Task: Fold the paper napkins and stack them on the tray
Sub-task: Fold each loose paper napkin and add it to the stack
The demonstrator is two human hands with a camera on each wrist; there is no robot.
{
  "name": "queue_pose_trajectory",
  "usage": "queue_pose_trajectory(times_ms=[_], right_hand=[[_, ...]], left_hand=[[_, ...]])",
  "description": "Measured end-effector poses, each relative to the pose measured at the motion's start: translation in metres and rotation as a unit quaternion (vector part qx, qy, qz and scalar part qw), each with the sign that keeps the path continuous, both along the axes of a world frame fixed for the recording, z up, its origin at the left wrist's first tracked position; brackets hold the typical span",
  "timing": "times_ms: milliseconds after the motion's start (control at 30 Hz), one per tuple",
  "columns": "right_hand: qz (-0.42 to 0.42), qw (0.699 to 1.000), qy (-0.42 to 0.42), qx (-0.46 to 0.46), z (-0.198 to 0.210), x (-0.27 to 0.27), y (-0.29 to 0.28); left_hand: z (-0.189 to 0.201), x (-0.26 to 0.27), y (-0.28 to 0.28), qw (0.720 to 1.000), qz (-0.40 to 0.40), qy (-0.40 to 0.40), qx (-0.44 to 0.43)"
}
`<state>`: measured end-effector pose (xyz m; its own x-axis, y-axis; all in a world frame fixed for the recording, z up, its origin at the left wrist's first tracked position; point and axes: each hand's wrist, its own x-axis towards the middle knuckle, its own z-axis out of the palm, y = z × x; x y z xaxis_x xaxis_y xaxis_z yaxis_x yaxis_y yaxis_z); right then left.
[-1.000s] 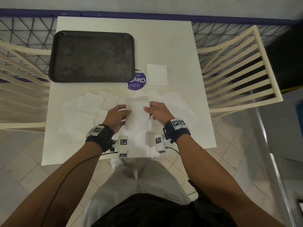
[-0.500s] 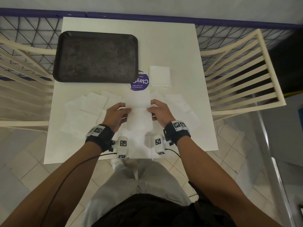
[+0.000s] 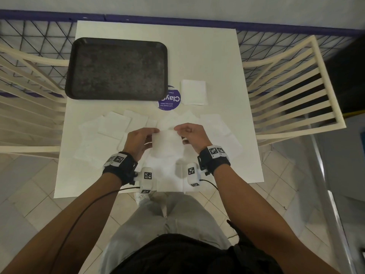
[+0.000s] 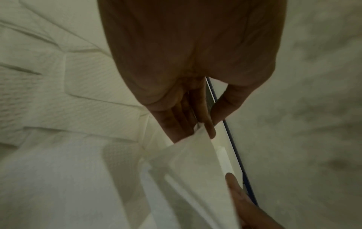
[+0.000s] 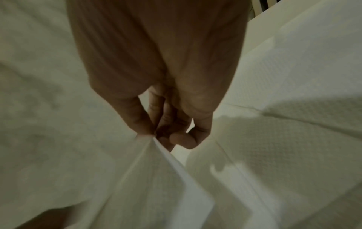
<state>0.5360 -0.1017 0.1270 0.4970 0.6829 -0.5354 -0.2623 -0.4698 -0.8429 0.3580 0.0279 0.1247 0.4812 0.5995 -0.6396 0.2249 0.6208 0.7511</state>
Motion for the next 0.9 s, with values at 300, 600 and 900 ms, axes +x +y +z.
queue_pose_trajectory(times_ms=[300,600,900], right_hand=[[0.062,0.992,-0.112,-0.008,0.0,-0.001,0.008],[0.137,0.956,-0.26,-0.005,0.007,-0.019,0.028],[0.098,0.98,-0.175,-0.006,0.017,0.013,0.009]], left_hand=[[-0.011,-0.002,0.0,0.986,-0.05,0.065,0.142],[0.001,0.002,-0.009,0.936,-0.129,0.1,0.311],[0.006,0.002,-0.014,0.91,-0.098,0.109,0.389]])
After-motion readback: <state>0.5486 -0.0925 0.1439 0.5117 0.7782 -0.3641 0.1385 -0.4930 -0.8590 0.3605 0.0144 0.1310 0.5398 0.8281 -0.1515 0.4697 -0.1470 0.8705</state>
